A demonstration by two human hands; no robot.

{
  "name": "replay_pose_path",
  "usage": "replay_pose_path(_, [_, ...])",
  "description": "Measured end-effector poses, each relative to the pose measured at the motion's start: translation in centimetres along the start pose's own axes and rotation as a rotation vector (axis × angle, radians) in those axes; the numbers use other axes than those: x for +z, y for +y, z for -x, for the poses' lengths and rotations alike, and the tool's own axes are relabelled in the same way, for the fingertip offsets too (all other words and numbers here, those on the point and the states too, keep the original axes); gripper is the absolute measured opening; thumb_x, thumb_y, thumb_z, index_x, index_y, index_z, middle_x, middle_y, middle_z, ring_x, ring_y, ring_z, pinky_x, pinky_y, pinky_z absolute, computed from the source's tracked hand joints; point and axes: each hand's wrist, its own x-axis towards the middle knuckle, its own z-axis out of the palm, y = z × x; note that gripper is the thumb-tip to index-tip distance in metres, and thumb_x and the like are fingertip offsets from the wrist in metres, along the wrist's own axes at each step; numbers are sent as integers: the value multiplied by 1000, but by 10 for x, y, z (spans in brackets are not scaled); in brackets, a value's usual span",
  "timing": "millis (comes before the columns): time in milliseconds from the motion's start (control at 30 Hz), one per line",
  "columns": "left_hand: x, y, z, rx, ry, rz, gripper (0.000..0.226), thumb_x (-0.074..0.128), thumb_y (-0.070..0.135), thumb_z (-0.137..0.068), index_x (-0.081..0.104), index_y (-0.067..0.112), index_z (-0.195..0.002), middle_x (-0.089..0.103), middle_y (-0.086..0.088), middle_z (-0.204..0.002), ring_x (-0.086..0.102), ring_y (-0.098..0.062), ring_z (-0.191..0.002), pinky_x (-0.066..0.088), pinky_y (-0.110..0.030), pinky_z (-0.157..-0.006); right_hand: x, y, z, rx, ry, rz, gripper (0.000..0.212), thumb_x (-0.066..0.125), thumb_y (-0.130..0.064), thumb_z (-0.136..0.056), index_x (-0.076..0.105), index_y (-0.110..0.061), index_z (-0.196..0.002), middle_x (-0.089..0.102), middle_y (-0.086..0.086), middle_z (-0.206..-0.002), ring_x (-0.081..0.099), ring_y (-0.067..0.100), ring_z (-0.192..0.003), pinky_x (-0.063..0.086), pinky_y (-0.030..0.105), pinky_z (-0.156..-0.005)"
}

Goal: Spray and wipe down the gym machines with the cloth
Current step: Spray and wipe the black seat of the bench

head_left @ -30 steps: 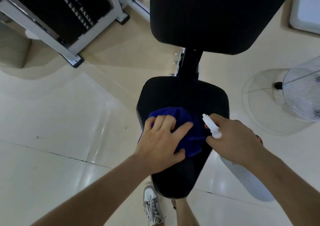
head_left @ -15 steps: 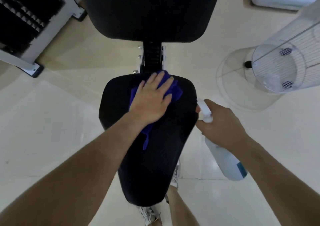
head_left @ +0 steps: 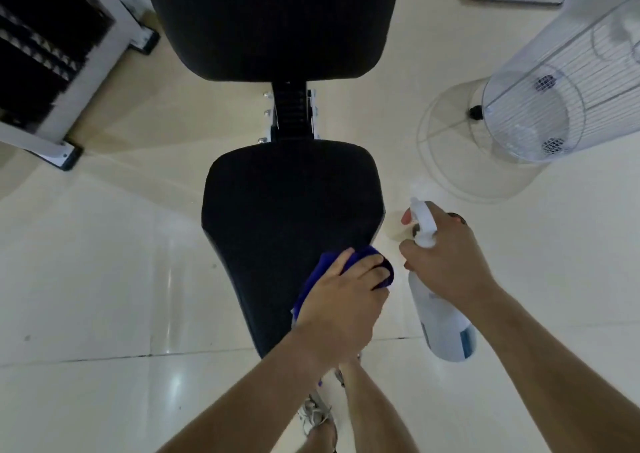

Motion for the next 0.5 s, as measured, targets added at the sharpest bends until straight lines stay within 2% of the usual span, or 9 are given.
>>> replay_pose_path(67, [9, 4, 35, -21, -1, 65, 53, 48, 21, -94, 39, 27, -145, 17, 9, -159, -5, -12, -147, -24, -35, -110, 5, -4, 11, -9, -18, 0, 25, 56, -10, -80, 54, -23, -102, 63, 13, -69, 61, 27, -68, 52, 41, -61])
replay_pose_path(100, [14, 6, 53, -9, -6, 71, 56, 49, 20, -93, 36, 29, -147, 16, 10, -160, -7, -11, -147, -23, -35, -111, 9, -6, 18, -5, -27, -12, 25, 56, -9, -80, 53, -22, -102, 62, 14, -69, 61, 29, -67, 52, 41, -60])
replay_pose_path(167, [28, 7, 81, 61, -16, 25, 60, 59, 20, -89, 40, 33, -144, 25, 11, -157, 0, -12, -146, -13, -39, -114, 18, -11, 29, -9, -44, -23, 22, 56, -10, -80, 52, -21, -99, 59, 13, -66, 61, 31, -62, 50, 40, -56])
replay_pose_path(233, [34, 4, 97, 138, -47, -34, 58, 70, 25, -81, 51, 36, -135, 40, 13, -150, 19, -13, -145, 2, -43, -118, 28, -15, 40, -26, -49, 8, 19, 58, -12, -82, 52, -21, -98, 53, 6, -59, 54, 25, -54, 42, 33, -50])
replay_pose_path(300, [40, -3, 103, 207, 53, -79, 55, 69, 26, -81, 54, 36, -132, 44, 13, -147, 28, -14, -143, 13, -43, -121, 37, -19, 51, -33, -49, 24, 17, 57, -15, -86, 51, -23, -99, 51, 1, -56, 51, 21, -53, 39, 30, -50])
replay_pose_path(367, [44, -6, 100, 206, 265, -54, 51, 57, 21, -84, 53, 34, -133, 45, 10, -147, 31, -14, -142, 20, -40, -117, 43, -21, 58, -35, -33, 12, 12, 56, -15, -87, 50, -22, -96, 50, 0, -56, 50, 18, -53, 39, 29, -50])
replay_pose_path(433, [50, -1, 96, -4, 488, 120, 48, 48, 19, -83, 58, 29, -128, 50, 6, -142, 38, -15, -137, 31, -43, -113, 45, -22, 62, -31, -23, -11, 18, 58, -15, -86, 48, -26, -97, 49, -3, -56, 50, 15, -53, 38, 26, -50])
replay_pose_path(500, [54, 7, 93, -433, 714, 397, 44, 44, 19, -87, 56, 27, -129, 47, 8, -141, 40, -16, -135, 39, -50, -108, 47, -24, 64, -44, -33, -11, 24, 59, -14, -85, 50, -27, -103, 50, -3, -56, 50, 14, -53, 39, 27, -50])
